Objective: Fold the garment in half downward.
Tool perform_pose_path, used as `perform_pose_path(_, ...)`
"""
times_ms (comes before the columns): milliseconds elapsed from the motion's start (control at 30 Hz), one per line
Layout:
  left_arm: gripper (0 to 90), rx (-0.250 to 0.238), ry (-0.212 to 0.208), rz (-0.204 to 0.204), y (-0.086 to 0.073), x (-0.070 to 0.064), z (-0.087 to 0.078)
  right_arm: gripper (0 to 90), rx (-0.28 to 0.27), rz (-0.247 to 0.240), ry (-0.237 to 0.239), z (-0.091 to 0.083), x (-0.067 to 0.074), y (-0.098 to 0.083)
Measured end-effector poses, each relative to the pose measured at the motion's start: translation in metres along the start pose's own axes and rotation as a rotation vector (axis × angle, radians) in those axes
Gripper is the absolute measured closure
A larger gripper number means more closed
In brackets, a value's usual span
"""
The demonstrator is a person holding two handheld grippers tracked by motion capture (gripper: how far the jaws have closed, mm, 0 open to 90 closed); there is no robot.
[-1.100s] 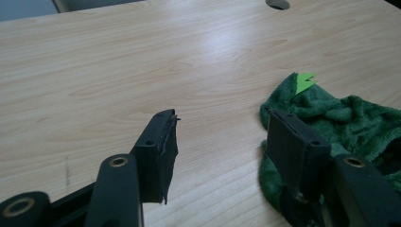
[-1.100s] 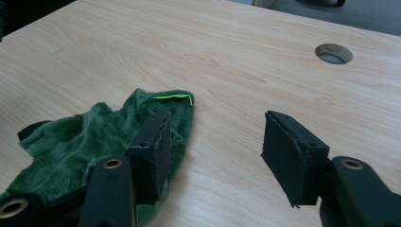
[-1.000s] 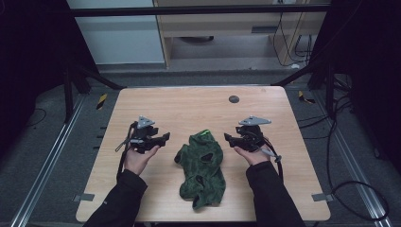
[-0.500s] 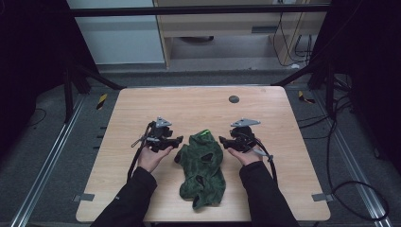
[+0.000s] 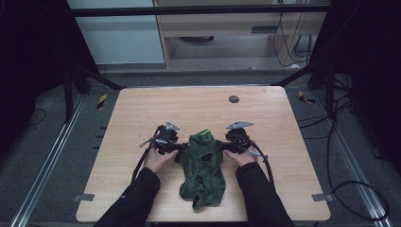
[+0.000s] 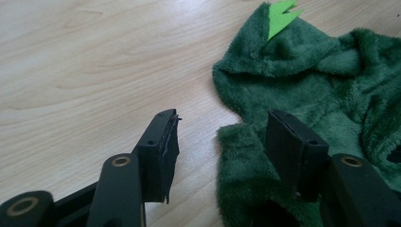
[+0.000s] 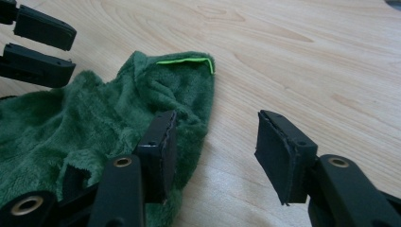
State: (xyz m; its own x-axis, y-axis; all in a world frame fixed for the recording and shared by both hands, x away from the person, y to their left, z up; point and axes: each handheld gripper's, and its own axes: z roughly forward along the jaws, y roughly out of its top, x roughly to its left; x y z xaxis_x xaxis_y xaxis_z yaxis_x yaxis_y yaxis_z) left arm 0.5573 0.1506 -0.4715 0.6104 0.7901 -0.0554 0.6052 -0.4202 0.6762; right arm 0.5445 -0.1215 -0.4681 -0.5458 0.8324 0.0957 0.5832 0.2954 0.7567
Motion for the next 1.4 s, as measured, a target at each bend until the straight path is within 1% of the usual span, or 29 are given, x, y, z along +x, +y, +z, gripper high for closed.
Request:
perform_pose_path(33,44.4,0.008,-0.007,0.004,-0.001,-0.001,0.003,48.9,0.004,0.002,0.003,0.001,0.000,0.000)
perform_pose_path(100,44.8,0.017,-0.004,0.006,-0.002,-0.002,0.006,49.8,0.012,0.005,0.007,0.004,0.001,-0.001)
perform_pose_path(167,45.9,0.023,-0.011,0.001,-0.003,-0.003,0.008,51.5,0.026,0.009,0.017,0.006,0.002,-0.003)
perform_pose_path(267,47.9,0.031,-0.014,0.002,-0.004,-0.004,0.011,54.1,0.044,0.001,0.028,0.011,0.004,-0.004)
perform_pose_path(300,49.4,0.037,-0.028,0.000,-0.004,-0.004,0.012,55.1,0.051,0.000,0.033,0.012,0.005,-0.005)
perform_pose_path(333,51.2,0.037,-0.028,0.000,-0.004,-0.004,0.012,55.1,0.051,0.000,0.033,0.012,0.005,-0.005)
perform_pose_path(367,52.4,0.037,-0.037,-0.004,-0.005,-0.004,0.013,57.9,0.063,-0.003,0.036,0.014,0.005,-0.005)
perform_pose_path(467,57.0,0.044,-0.052,-0.011,-0.005,-0.004,0.014,61.1,0.083,0.004,0.048,0.017,0.005,-0.006)
perform_pose_path(533,59.4,0.046,-0.054,-0.011,-0.006,-0.005,0.015,63.0,0.090,0.004,0.057,0.018,0.005,-0.007)
perform_pose_path(567,60.2,0.053,-0.064,-0.012,-0.006,-0.006,0.016,63.8,0.094,0.008,0.060,0.019,0.005,-0.007)
perform_pose_path(767,64.7,0.056,-0.061,-0.003,-0.006,-0.009,0.016,67.4,0.112,0.015,0.070,0.021,0.005,-0.008)
perform_pose_path(833,68.3,0.062,-0.068,-0.004,-0.006,-0.010,0.016,70.9,0.125,0.018,0.071,0.023,0.005,-0.009)
perform_pose_path(867,70.5,0.062,-0.068,-0.004,-0.006,-0.010,0.016,70.9,0.125,0.018,0.071,0.023,0.005,-0.009)
perform_pose_path(933,74.9,0.067,-0.075,0.001,-0.006,-0.012,0.016,76.1,0.130,0.016,0.070,0.024,0.006,-0.010)
perform_pose_path(967,76.9,0.067,-0.075,0.001,-0.006,-0.012,0.016,76.1,0.130,0.016,0.070,0.024,0.006,-0.010)
perform_pose_path(1000,76.9,0.069,-0.073,0.009,-0.006,-0.014,0.016,77.8,0.130,0.013,0.074,0.024,0.006,-0.010)
perform_pose_path(1067,80.8,0.076,-0.066,0.010,-0.005,-0.015,0.016,82.0,0.136,0.006,0.074,0.025,0.008,-0.010)
perform_pose_path(1167,82.3,0.079,-0.065,0.007,-0.004,-0.016,0.015,84.9,0.139,-0.001,0.075,0.025,0.009,-0.010)
perform_pose_path(1267,83.0,0.074,-0.064,0.012,-0.004,-0.016,0.014,85.9,0.136,-0.006,0.076,0.024,0.008,-0.009)
perform_pose_path(1300,83.1,0.058,-0.059,0.011,-0.003,-0.016,0.012,86.7,0.133,0.000,0.076,0.023,0.008,-0.008)
perform_pose_path(1333,83.2,0.058,-0.059,0.011,-0.003,-0.016,0.012,86.7,0.133,0.000,0.076,0.023,0.008,-0.008)
perform_pose_path(1367,83.2,0.041,-0.058,0.008,-0.001,-0.015,0.009,87.3,0.123,0.008,0.077,0.023,0.007,-0.008)
perform_pose_path(1400,83.2,0.041,-0.058,0.008,-0.001,-0.015,0.009,87.4,0.120,0.007,0.079,0.022,0.006,-0.007)
